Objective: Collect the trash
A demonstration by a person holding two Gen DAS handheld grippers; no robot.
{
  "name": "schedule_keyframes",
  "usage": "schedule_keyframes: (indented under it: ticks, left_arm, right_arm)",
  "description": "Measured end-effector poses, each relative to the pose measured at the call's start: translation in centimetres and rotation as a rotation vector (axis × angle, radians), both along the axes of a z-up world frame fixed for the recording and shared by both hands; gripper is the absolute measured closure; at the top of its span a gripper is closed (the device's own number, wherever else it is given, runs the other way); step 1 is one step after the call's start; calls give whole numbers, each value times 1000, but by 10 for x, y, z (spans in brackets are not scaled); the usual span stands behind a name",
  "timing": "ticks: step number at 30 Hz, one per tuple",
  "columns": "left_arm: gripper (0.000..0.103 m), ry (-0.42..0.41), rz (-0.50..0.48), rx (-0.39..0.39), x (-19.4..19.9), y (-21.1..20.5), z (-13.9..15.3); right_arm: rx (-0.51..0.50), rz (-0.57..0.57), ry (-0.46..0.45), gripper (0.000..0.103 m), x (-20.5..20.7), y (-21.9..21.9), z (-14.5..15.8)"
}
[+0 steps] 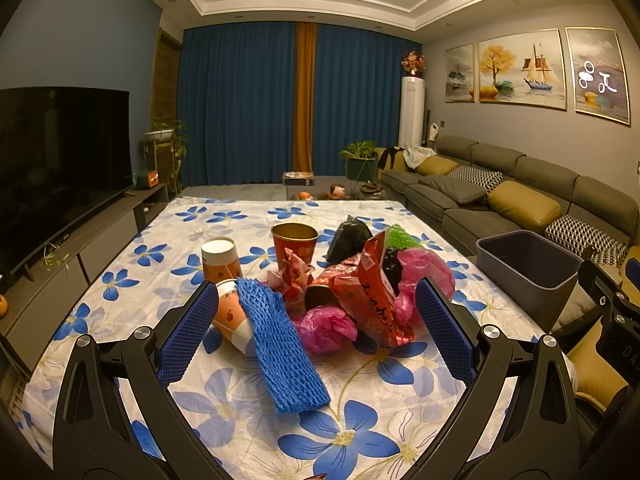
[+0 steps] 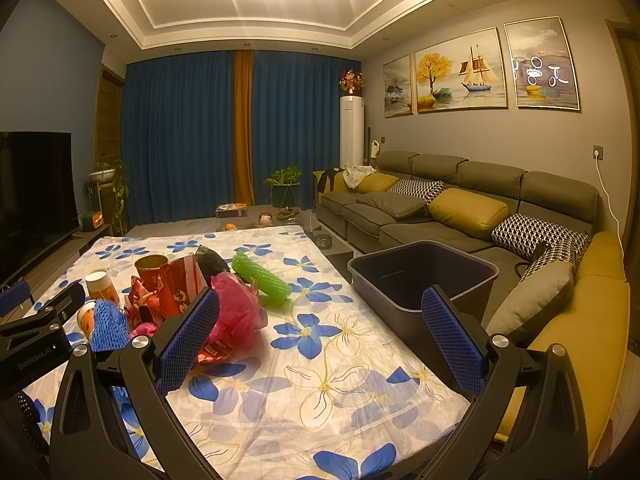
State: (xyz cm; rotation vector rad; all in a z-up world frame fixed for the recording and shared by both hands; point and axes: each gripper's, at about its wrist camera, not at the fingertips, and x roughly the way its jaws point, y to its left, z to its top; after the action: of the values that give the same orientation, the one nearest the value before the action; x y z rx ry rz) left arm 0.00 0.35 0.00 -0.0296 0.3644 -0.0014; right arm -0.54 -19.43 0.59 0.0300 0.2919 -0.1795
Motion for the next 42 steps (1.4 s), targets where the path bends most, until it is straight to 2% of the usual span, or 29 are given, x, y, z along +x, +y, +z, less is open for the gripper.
schedule_keyframes:
  ticks: [32, 42]
  left_arm:
    - [6, -1, -3, 3, 1, -5, -2]
    - [6, -4, 4, -20, 0, -2, -6]
  right_arm:
    - [2, -1, -1, 5, 1, -1, 0]
    - [9, 1, 8, 5, 5, -4, -4]
